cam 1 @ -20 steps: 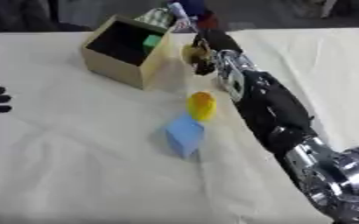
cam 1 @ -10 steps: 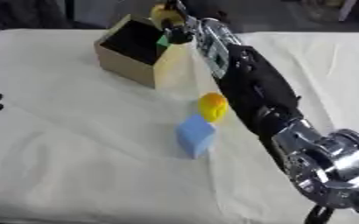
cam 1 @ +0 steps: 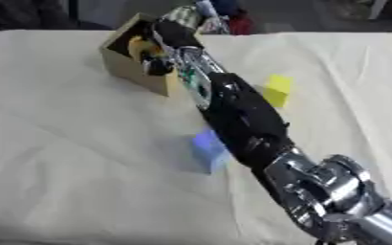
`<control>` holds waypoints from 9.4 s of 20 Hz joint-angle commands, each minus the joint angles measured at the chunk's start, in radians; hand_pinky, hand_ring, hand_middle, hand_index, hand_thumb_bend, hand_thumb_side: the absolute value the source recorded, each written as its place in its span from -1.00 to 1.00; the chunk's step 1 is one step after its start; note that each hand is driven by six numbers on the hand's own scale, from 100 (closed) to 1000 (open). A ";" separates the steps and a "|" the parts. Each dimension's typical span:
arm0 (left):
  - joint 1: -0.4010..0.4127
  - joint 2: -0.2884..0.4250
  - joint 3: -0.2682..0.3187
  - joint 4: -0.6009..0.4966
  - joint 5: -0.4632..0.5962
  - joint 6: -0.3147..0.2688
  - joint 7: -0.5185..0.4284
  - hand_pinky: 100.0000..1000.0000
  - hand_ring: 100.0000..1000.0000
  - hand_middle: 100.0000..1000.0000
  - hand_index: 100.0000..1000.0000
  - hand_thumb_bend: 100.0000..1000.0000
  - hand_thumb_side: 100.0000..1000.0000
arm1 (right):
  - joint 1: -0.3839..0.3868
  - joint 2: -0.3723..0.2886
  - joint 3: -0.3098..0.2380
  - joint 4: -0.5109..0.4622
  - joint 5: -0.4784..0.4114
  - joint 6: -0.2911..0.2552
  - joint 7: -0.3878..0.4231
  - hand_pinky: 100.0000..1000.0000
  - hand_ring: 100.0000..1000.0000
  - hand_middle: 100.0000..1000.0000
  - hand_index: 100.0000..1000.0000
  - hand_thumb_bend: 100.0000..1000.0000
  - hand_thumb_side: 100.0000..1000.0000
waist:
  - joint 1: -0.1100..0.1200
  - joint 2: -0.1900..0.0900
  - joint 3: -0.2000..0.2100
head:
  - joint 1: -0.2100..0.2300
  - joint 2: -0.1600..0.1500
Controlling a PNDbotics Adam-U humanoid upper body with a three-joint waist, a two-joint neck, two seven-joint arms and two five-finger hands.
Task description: Pick up objects on the table and place them in the box.
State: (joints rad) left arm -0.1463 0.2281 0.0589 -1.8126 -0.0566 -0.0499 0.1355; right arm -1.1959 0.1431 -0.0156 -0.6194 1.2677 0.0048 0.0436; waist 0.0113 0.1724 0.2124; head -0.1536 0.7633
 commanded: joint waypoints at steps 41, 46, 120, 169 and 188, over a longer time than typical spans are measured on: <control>0.073 0.031 0.044 -0.007 -0.025 0.001 0.030 0.23 0.24 0.16 0.46 -1.00 0.45 | 0.211 -0.429 0.248 -0.282 -0.213 -0.217 0.634 0.84 1.00 1.00 1.00 -1.00 0.28 | -0.020 -0.059 -0.266 | 0.112 0.007; 0.072 0.030 0.044 -0.007 -0.024 0.001 0.029 0.23 0.24 0.17 0.46 -1.00 0.45 | 0.211 -0.414 0.225 -0.240 -0.172 -0.203 0.578 0.84 1.00 1.00 1.00 -1.00 0.25 | -0.016 -0.059 -0.266 | 0.113 0.007; 0.000 0.014 -0.005 -0.012 -0.001 -0.002 -0.021 0.22 0.22 0.16 0.45 -1.00 0.43 | -0.013 -0.058 0.033 -0.020 -0.106 -0.057 0.057 0.55 0.59 0.39 0.97 -1.00 -0.88 | -0.002 -0.018 -0.054 | -0.041 -0.013; 0.053 0.023 0.030 -0.009 -0.020 0.001 0.011 0.21 0.20 0.16 0.46 -1.00 0.44 | 0.149 -0.492 0.414 -0.425 -0.486 -0.399 0.759 1.00 1.00 1.00 1.00 -1.00 -0.74 | -0.017 -0.045 -0.192 | 0.034 0.007; 0.047 0.019 0.029 -0.011 -0.021 0.001 0.009 0.21 0.20 0.16 0.46 -1.00 0.43 | 0.207 -0.403 0.488 -0.357 -0.467 -0.478 0.846 0.98 1.00 0.91 1.00 -1.00 -0.72 | -0.014 -0.039 -0.171 | 0.031 -0.001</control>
State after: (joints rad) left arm -0.0885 0.2290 0.0790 -1.8065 -0.0717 -0.0465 0.1438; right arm -0.9741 -0.2551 0.4847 -0.9801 0.7854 -0.3710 0.7951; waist 0.0011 0.1536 0.0412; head -0.1206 0.7650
